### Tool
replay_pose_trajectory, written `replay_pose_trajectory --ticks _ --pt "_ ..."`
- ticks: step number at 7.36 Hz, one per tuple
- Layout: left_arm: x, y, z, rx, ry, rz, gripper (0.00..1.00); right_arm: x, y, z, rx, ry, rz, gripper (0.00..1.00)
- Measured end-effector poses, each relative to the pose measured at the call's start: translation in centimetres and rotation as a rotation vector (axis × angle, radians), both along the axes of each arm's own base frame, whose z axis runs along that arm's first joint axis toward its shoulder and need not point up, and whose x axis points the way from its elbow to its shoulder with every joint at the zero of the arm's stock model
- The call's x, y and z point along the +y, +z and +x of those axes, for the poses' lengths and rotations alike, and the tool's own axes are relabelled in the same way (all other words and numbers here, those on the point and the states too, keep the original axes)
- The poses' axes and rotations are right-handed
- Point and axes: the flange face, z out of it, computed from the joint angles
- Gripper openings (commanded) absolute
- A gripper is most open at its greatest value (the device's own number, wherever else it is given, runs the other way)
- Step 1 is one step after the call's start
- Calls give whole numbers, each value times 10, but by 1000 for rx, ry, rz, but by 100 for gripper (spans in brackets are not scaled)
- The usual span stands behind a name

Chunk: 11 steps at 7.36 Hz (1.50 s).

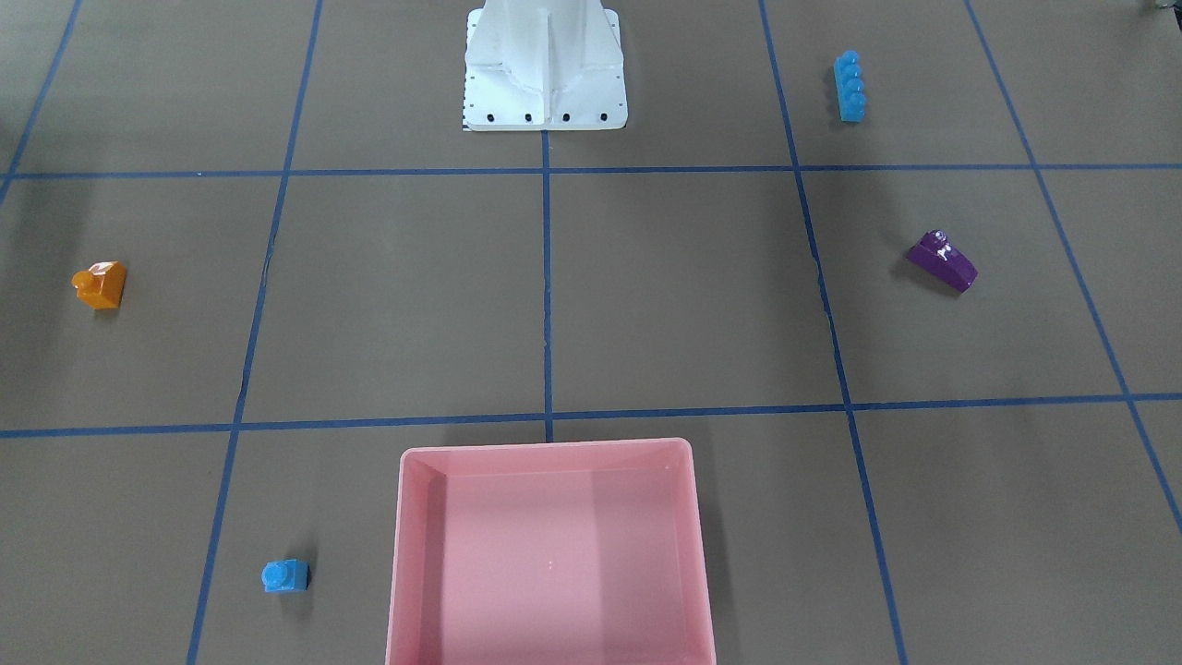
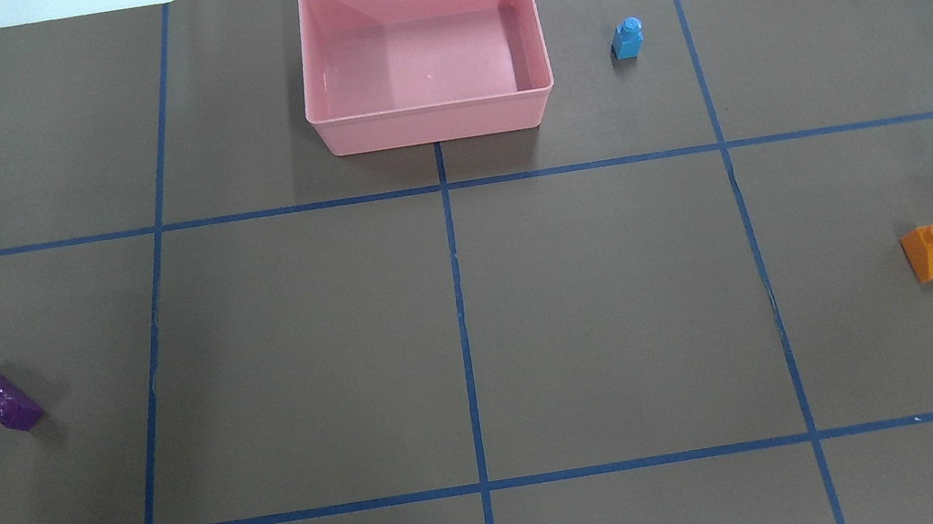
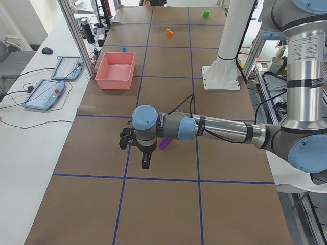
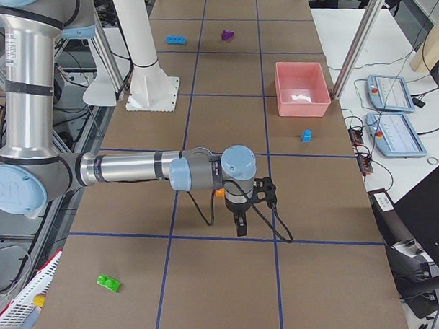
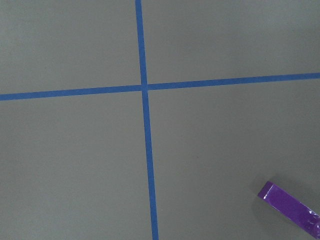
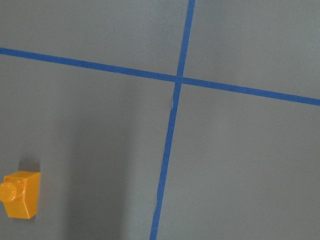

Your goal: Put all blocks into box

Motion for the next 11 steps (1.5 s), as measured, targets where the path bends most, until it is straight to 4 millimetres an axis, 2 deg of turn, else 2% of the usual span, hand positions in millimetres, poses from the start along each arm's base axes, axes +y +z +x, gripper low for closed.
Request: replay_pose_trajectory --ticks 4,11 --pt "-1 -7 -2 2 -7 13 100 0 0 0 -3 3 -4 100" --pt "8 -1 -1 10 3 16 100 1 -1 -1 -10 3 -3 100"
